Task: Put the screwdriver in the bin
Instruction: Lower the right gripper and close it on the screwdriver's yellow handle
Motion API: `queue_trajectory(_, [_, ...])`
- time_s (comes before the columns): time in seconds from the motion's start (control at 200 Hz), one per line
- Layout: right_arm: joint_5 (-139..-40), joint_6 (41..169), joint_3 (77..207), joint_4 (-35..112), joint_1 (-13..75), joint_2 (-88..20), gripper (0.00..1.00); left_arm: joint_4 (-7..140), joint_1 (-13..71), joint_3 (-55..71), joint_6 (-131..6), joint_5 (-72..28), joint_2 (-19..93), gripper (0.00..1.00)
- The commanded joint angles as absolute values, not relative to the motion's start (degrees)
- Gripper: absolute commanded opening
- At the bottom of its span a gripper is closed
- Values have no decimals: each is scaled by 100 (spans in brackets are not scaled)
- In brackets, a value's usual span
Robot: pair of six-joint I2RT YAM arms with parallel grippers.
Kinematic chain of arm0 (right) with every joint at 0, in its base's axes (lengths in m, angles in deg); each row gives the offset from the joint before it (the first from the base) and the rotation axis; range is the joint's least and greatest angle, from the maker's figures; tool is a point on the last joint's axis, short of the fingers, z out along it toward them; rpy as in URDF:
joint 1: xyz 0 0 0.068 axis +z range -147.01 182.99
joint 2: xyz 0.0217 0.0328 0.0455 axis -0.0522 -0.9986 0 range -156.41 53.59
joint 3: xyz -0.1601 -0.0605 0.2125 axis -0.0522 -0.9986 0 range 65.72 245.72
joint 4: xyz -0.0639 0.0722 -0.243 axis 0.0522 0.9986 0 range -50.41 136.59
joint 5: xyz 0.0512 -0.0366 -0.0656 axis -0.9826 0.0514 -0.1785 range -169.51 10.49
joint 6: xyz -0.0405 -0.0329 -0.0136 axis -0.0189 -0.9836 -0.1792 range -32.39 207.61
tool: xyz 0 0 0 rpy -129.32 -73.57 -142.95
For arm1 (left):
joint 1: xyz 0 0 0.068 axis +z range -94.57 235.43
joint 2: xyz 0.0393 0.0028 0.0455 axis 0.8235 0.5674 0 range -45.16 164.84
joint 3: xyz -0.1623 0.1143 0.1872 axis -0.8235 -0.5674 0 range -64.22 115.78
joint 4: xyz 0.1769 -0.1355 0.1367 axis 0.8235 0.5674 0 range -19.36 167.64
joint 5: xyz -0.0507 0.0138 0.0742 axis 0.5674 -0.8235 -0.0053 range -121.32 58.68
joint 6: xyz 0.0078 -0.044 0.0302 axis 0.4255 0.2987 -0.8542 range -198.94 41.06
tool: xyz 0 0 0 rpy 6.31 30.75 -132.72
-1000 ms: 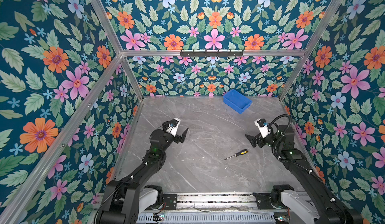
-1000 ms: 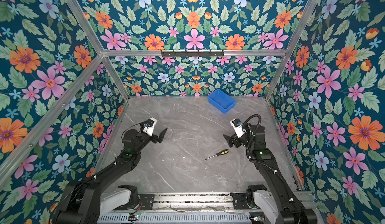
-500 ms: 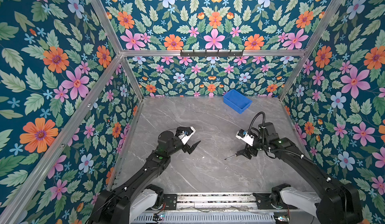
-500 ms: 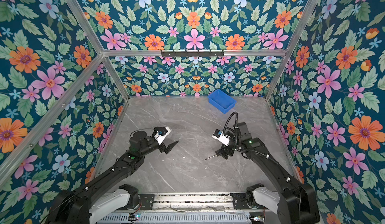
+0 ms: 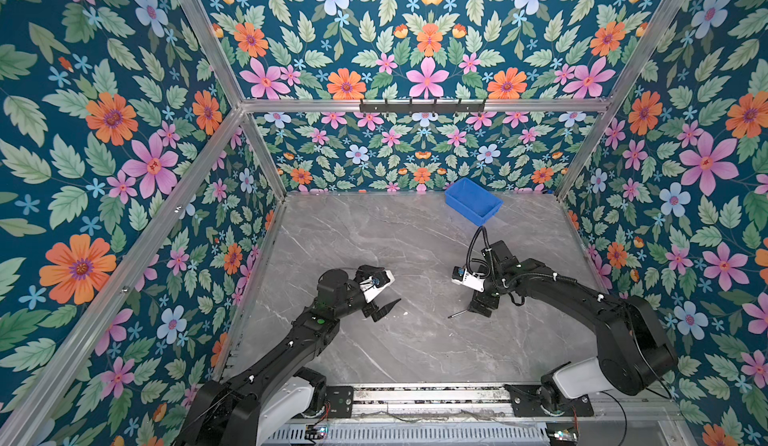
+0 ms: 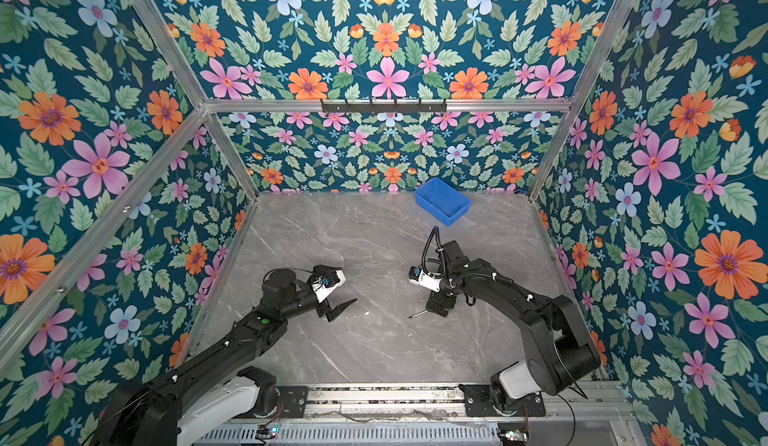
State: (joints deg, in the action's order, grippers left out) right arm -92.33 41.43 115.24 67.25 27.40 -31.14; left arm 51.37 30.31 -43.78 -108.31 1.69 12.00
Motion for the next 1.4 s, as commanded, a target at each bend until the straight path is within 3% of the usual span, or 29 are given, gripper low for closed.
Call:
queue_trajectory(0.0, [-9325, 3789, 11437, 6820, 2745, -3164, 96, 5112, 3038, -4398, -11012, 320, 1234, 100])
queue_trajectory(0.17, [-9454, 3740, 11391, 6675, 2748, -3477, 82, 5124, 3041, -4344, -11065, 400, 1318, 100])
queue_trajectory(0.345, [-9439, 3777, 11377, 6499, 2743, -3591, 59, 5169, 3038, -4376, -11063, 411, 1284, 100])
queue_trajectory(0.79, [-9245, 3758, 11159, 6321, 2738, -3680, 41, 5191, 3038, -4335, -11100, 287, 1219, 100])
queue_trajectory(0.905, [-9185, 3823, 11111, 6183, 2708, -3663, 27, 5140, 3038, -4322, -11033, 260, 1214, 100])
queue_trajectory(1.165, [-9268, 4102, 11011, 5890, 2505, -3628, 16, 5058, 3043, -4274, -10953, 229, 1145, 100])
queue_trajectory(1.395, [-9212, 4641, 10930, 5553, 2232, -3509, 14, 4992, 3038, -4268, -10921, 172, 1082, 100])
